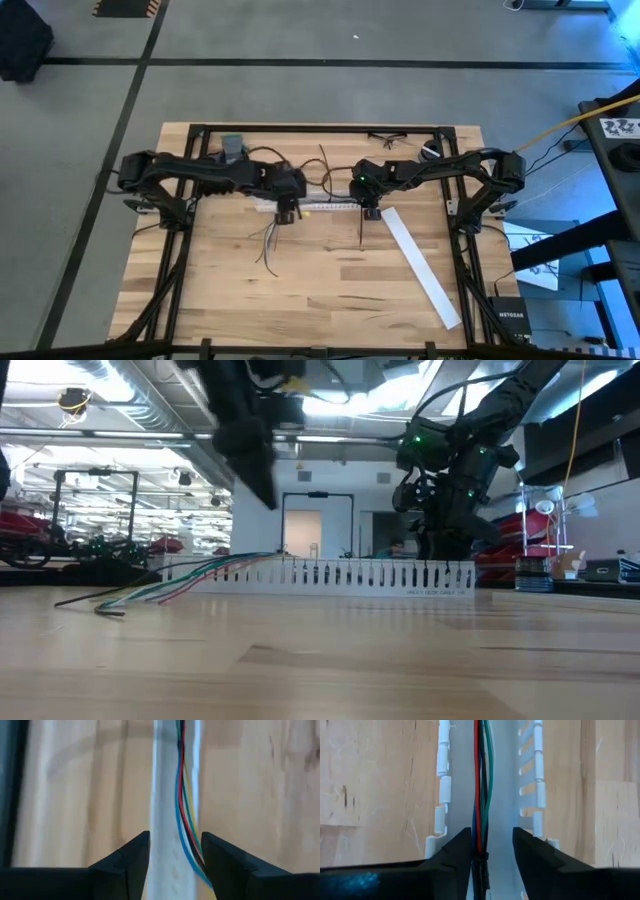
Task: Ziptie cables
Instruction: Put the cable wires into the white cable duct, then close the white cable duct with the lid
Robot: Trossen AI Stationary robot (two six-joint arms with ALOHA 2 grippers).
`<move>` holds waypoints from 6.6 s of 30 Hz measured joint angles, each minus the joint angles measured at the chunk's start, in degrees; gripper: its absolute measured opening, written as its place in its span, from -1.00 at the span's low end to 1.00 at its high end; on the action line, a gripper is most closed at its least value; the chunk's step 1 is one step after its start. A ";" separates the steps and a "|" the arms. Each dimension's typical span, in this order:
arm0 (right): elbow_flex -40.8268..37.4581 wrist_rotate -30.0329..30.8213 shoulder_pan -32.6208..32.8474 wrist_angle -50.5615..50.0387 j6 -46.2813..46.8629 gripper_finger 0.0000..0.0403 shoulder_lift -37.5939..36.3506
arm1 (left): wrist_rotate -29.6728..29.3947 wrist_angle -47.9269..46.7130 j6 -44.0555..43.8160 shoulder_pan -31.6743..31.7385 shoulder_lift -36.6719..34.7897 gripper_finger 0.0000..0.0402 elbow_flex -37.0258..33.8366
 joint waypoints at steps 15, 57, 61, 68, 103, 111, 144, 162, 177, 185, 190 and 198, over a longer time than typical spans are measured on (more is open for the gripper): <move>0.04 -0.09 0.02 0.02 0.02 -0.32 0.00 | 0.16 -3.64 -26.19 -6.98 -1.33 -0.21 -12.65; 0.15 -0.53 0.04 0.14 1.58 -0.32 -0.02 | -8.67 -10.04 -8.14 -4.61 -1.44 -0.91 -9.11; 0.15 -0.48 0.04 -0.04 1.56 -0.32 -0.04 | -11.06 -10.91 0.07 -3.87 -1.46 -0.90 -8.05; 0.15 -0.80 0.04 -0.22 1.83 -0.32 -0.04 | -8.88 -9.11 2.92 -1.02 -1.22 -0.91 -8.85; 0.09 -1.10 0.04 0.63 1.48 -0.32 -0.02 | 5.11 39.22 4.58 2.67 -8.50 -0.19 -19.96; 0.09 -1.05 0.04 0.85 4.78 -0.31 -0.02 | 5.09 51.30 5.83 3.24 -7.30 -0.22 -25.74; 16.47 2.21 0.04 -26.97 6.15 0.10 0.00 | 5.09 50.33 2.82 3.22 -7.26 -0.25 -28.68; 18.98 6.16 1.22 -46.20 14.60 0.10 -8.48 | 5.09 50.35 2.40 3.22 -7.28 -0.25 -28.68; -1.46 3.71 6.42 -39.17 36.84 0.10 -20.42 | 5.07 50.43 2.15 3.22 -7.31 -0.25 -28.68; -3.33 7.61 18.28 -38.15 56.65 0.10 -20.46 | 5.06 50.58 2.24 3.21 -7.31 -0.25 -28.68; -3.15 11.52 21.67 -34.11 63.51 0.10 -20.46 | 5.06 50.59 1.44 3.22 -7.32 -0.25 -28.68; -3.15 19.14 21.84 -31.98 65.67 0.25 -20.46 | 5.36 50.20 0.71 2.98 -7.31 -0.25 -28.68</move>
